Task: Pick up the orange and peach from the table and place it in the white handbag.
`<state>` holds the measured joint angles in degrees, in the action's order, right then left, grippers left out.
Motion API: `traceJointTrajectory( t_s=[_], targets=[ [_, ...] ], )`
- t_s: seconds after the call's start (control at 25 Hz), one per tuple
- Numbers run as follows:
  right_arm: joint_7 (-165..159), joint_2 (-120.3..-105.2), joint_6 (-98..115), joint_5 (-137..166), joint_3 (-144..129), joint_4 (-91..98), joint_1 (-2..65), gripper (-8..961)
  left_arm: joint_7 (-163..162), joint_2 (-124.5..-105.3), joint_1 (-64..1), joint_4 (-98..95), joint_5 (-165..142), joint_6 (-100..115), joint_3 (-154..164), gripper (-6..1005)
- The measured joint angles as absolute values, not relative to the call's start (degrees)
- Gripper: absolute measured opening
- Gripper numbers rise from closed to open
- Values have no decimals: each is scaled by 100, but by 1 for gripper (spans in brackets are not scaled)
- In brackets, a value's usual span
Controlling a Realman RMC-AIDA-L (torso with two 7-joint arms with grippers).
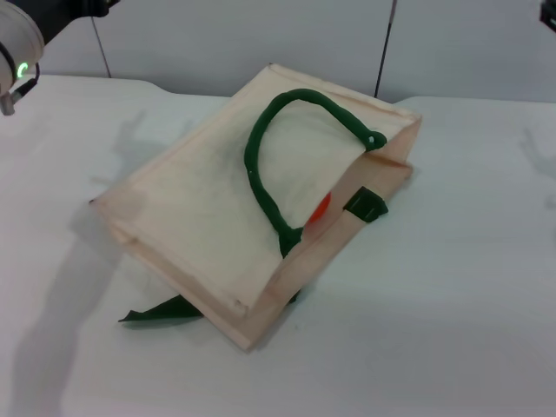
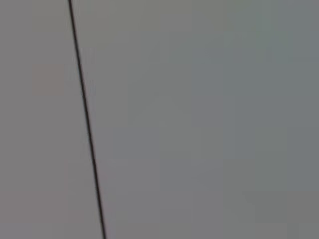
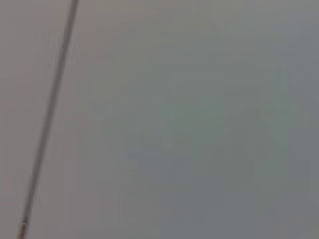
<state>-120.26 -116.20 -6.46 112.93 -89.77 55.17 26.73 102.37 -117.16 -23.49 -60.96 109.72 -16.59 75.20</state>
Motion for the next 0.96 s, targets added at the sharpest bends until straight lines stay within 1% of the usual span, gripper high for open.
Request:
traceJointTrajectory(
  t_s=[0.2, 0.96],
  targets=[
    [-12315, -11602, -983, 11308, -9006, 5076, 2778, 805, 10418, -11716, -2367, -6055, 11117, -1208, 7762, 843],
    [-12357, -11601, -1090, 11301, -9070, 4654, 2965, 805, 10433, -11701, -2444, -5925, 11095, -1156, 7770, 843]
  ],
)
